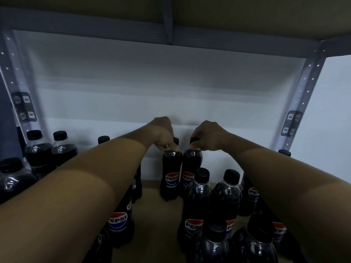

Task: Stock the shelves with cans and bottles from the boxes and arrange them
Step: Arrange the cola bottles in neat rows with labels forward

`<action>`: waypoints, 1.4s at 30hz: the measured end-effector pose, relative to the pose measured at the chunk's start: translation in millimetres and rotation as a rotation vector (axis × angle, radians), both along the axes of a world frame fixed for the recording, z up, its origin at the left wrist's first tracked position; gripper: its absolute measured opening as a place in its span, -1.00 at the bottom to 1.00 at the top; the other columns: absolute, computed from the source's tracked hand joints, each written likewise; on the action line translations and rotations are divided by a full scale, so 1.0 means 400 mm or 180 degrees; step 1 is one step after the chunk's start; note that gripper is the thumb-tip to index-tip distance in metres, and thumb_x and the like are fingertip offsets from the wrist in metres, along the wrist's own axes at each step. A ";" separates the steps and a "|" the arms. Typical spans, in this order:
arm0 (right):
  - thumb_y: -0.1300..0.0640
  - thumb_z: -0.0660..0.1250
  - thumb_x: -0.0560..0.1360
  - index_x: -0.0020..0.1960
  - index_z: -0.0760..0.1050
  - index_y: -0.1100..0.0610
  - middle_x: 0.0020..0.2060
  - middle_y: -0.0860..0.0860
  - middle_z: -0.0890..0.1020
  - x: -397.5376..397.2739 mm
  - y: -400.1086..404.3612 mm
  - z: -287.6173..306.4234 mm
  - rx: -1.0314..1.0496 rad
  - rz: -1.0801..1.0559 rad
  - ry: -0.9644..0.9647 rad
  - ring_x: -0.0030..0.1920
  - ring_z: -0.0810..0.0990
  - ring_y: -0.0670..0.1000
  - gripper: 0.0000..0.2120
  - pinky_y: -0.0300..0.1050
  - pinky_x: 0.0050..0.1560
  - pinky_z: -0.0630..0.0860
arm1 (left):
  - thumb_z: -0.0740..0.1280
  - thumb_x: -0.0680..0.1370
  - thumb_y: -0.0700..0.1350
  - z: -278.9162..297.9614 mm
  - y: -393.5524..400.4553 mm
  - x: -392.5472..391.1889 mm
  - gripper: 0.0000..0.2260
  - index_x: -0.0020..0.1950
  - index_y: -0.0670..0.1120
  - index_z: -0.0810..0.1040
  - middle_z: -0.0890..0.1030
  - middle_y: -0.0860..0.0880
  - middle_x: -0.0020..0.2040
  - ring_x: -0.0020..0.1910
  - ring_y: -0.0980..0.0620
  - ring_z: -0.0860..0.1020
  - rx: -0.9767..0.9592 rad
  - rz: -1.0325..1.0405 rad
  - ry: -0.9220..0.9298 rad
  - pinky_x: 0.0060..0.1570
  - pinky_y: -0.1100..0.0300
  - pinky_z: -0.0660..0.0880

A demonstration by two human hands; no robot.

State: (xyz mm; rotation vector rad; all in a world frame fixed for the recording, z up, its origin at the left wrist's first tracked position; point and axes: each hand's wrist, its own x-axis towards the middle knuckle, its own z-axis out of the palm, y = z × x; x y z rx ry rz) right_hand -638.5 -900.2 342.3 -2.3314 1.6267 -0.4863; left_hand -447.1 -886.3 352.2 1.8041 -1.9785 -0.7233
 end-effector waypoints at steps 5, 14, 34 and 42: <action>0.28 0.54 0.44 0.31 0.56 0.18 0.21 0.15 0.59 -0.012 -0.023 -0.013 0.0448 -0.0084 -0.0329 0.16 0.62 0.17 -0.54 0.09 0.06 0.66 | 0.62 0.42 -0.17 -0.009 0.006 0.006 -0.66 0.14 -0.19 0.66 0.68 -0.18 0.11 0.08 -0.16 0.68 0.0210 -0.0082 0.0251 0.05 -0.06 0.68; 0.21 0.54 0.44 0.01 0.58 0.19 -0.02 0.25 0.67 -0.039 -0.001 -0.012 0.0556 0.0319 0.0006 -0.07 0.68 0.27 -0.79 0.06 -0.12 0.64 | 0.49 0.57 -0.12 -0.042 0.011 -0.032 -0.71 0.19 -0.29 0.60 0.64 -0.33 0.12 -0.01 -0.34 0.69 0.0171 -0.0309 0.0062 -0.04 -0.09 0.69; 0.27 0.50 0.47 0.17 0.58 0.28 0.07 0.30 0.64 -0.154 0.058 -0.030 0.1046 0.0133 -0.0679 0.02 0.65 0.22 -0.71 0.19 0.03 0.64 | 0.51 0.55 -0.11 -0.067 0.021 -0.091 -0.73 0.15 -0.23 0.59 0.65 -0.33 0.10 0.05 -0.36 0.67 0.0200 -0.0758 0.0178 0.03 -0.19 0.66; 0.31 0.51 0.44 0.14 0.59 0.29 0.09 0.26 0.62 -0.144 0.057 -0.042 0.0821 0.0084 -0.0670 0.13 0.64 0.29 -0.71 0.21 -0.06 0.64 | 0.61 0.43 -0.17 -0.073 0.030 -0.090 -0.66 0.13 -0.19 0.62 0.68 -0.23 0.08 0.03 -0.21 0.70 0.0080 -0.0734 0.0184 -0.12 0.00 0.70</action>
